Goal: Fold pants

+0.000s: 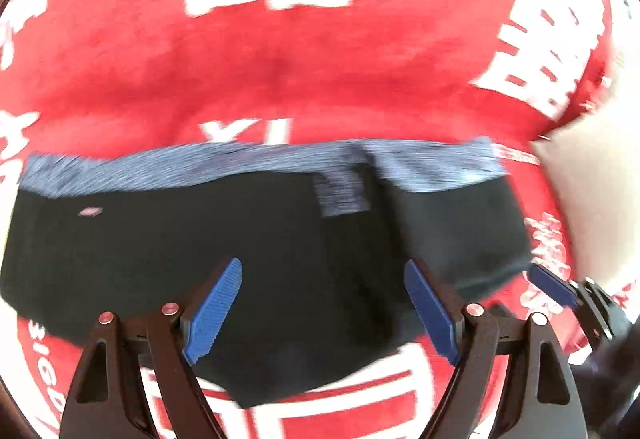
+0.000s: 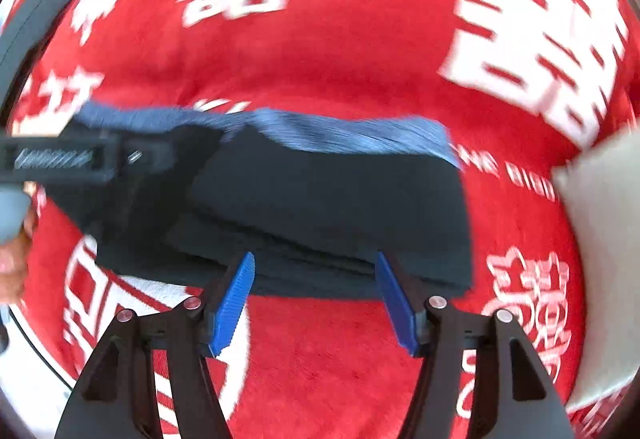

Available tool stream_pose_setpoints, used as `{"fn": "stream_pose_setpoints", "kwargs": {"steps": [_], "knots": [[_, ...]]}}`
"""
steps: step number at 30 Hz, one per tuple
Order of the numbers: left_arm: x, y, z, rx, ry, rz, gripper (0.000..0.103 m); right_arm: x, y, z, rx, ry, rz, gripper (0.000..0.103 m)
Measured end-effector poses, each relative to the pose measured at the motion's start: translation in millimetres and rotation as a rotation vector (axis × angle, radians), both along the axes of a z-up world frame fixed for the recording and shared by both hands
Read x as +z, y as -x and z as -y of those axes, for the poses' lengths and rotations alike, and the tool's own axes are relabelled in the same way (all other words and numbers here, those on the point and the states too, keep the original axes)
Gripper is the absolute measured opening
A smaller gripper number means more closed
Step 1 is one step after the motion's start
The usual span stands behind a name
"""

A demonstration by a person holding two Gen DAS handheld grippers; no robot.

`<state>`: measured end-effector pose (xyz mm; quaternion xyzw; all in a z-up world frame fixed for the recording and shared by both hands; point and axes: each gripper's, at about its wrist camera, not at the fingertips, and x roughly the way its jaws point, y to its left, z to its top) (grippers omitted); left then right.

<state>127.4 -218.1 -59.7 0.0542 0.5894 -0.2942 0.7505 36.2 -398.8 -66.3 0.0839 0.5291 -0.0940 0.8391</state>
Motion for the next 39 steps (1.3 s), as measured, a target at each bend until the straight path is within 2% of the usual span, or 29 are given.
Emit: {"fn": "stream_pose_setpoints", "kwargs": {"steps": [2,5,10,11,12,13,14,15,16,18,19,21,24,27,33,35,36,37,39], "knots": [[5,3,16,-0.043,0.047,-0.038,0.085,4,9,24,-0.063,-0.042,0.004,0.067],[-1,1,33,-0.072,0.086,-0.121,0.085,4,20,48,-0.127,-0.069,-0.012,0.067],[-20,-2,54,-0.089,0.064,-0.173,0.083,-7,26,70,-0.171,-0.114,-0.031,0.067],[-23,-4,58,-0.091,0.062,-0.180,0.078,-9,28,73,-0.180,-0.126,-0.032,0.067],[-25,-3,61,-0.097,0.056,-0.193,0.064,-10,29,75,-0.187,-0.134,-0.031,0.065],[-31,-3,66,-0.107,0.039,-0.223,0.057,-11,31,77,-0.191,-0.141,-0.030,0.063],[-34,-3,67,-0.109,0.027,-0.235,0.055,-12,34,79,-0.195,-0.149,-0.030,0.058],[-36,-2,67,-0.112,0.016,-0.239,0.039,-13,35,81,-0.197,-0.157,-0.032,0.053],[-39,-3,68,-0.119,0.005,-0.247,0.018,-14,36,83,-0.200,-0.170,-0.036,0.050],[-36,-3,64,-0.118,0.048,-0.294,0.007,-15,38,85,-0.203,-0.192,-0.039,0.041],[-30,0,63,-0.128,0.047,-0.274,0.007,-13,39,88,-0.204,-0.203,-0.038,0.041],[-25,10,63,-0.159,-0.009,-0.203,0.007,-10,41,90,-0.202,-0.209,-0.031,0.041],[-46,28,60,-0.175,-0.078,-0.202,0.007,-11,41,92,-0.193,-0.207,-0.040,0.041],[-47,41,60,-0.177,-0.082,-0.128,0.007,-16,39,96,-0.189,-0.220,-0.062,0.041],[-32,39,50,-0.075,-0.051,-0.088,0.009,-15,30,109,-0.169,-0.291,-0.039,0.043],[-24,33,46,-0.053,-0.055,-0.076,0.032,-13,24,119,-0.173,-0.323,-0.025,0.049],[-19,29,40,-0.036,-0.061,-0.064,0.069,-13,21,124,-0.177,-0.335,-0.018,0.055],[-12,24,35,-0.004,-0.044,-0.031,0.080,-14,16,130,-0.182,-0.347,-0.011,0.057],[-6,12,30,0.011,-0.027,-0.021,0.080,-19,6,144,-0.189,-0.371,-0.010,0.058]]}}
